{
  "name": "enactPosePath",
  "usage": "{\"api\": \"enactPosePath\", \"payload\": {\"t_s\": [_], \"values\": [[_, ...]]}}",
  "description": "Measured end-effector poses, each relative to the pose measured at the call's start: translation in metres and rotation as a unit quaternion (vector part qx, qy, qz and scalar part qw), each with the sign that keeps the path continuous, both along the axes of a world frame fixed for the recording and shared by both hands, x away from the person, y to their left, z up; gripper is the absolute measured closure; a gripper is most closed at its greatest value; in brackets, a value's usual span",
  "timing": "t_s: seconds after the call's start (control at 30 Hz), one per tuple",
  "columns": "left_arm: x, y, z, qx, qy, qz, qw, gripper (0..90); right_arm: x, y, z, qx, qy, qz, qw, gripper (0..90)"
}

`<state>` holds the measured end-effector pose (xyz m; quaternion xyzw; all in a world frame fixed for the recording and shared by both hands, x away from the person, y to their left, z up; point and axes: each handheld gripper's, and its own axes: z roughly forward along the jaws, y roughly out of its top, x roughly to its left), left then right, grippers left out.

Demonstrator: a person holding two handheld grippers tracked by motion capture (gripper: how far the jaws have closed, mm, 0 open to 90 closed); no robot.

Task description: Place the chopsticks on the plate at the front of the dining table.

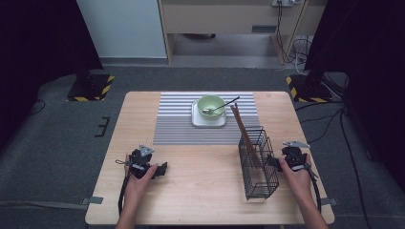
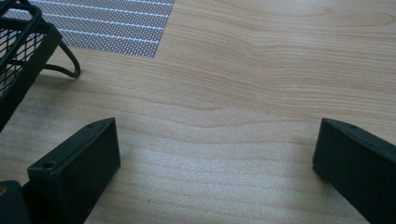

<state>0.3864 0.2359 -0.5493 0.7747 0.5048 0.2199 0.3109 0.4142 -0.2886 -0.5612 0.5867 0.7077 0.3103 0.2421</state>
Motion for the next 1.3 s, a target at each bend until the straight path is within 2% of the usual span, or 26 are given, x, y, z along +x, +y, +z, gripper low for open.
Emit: {"api": "enactPosePath", "payload": {"t_s": [0.33,0.47,0.53,0.63,0.77,0.8,0.83,0.93,0.97,1.0,1.03,1.3], "values": [[0.0,0.0,0.0,0.0,0.0,0.0,1.0,0.0,-0.001,-0.002,0.0,-0.003,-0.007,0.021,0.9998,4.8],[0.0,0.0,0.0,0.0,0.0,0.0,1.0,0.0,-0.003,-0.006,0.007,-0.016,0.007,0.04,0.9991,9.5],[0.0,0.0,0.0,0.0,0.0,0.0,1.0,0.0,-0.005,-0.008,0.013,-0.017,0.003,0.047,0.9987,11.6],[0.0,0.0,0.0,0.0,0.0,0.0,1.0,0.0,-0.008,-0.013,0.025,-0.021,-0.003,0.063,0.9978,13.5],[0.0,0.0,0.0,0.0,0.0,0.0,1.0,0.0,-0.011,-0.019,0.045,-0.009,-0.011,0.077,0.9969,17.9],[0.0,0.0,0.0,0.0,0.0,0.0,1.0,0.0,-0.011,-0.019,0.045,-0.009,-0.011,0.077,0.9969,17.9],[0.0,0.0,0.0,0.0,0.0,0.0,1.0,0.0,-0.012,-0.022,0.058,-0.004,-0.015,0.086,0.9962,24.4],[0.0,0.0,0.0,0.0,0.0,0.0,1.0,0.0,-0.012,-0.022,0.074,-0.009,-0.02,0.095,0.9952,29.6],[0.0,0.0,0.0,0.0,0.0,0.0,1.0,0.0,-0.012,-0.022,0.074,-0.009,-0.02,0.095,0.9952,29.6],[0.0,0.0,0.0,0.0,0.0,0.0,1.0,0.0,-0.012,-0.022,0.079,-0.009,-0.018,0.099,0.9949,30.8],[0.0,0.0,0.0,0.0,0.0,0.0,1.0,0.0,-0.01,-0.022,0.092,-0.013,-0.021,0.103,0.9944,32.0],[0.0,0.0,0.0,0.0,0.0,0.0,1.0,0.0,-0.005,-0.015,0.136,-0.017,-0.032,0.124,0.9916,36.7]]}}
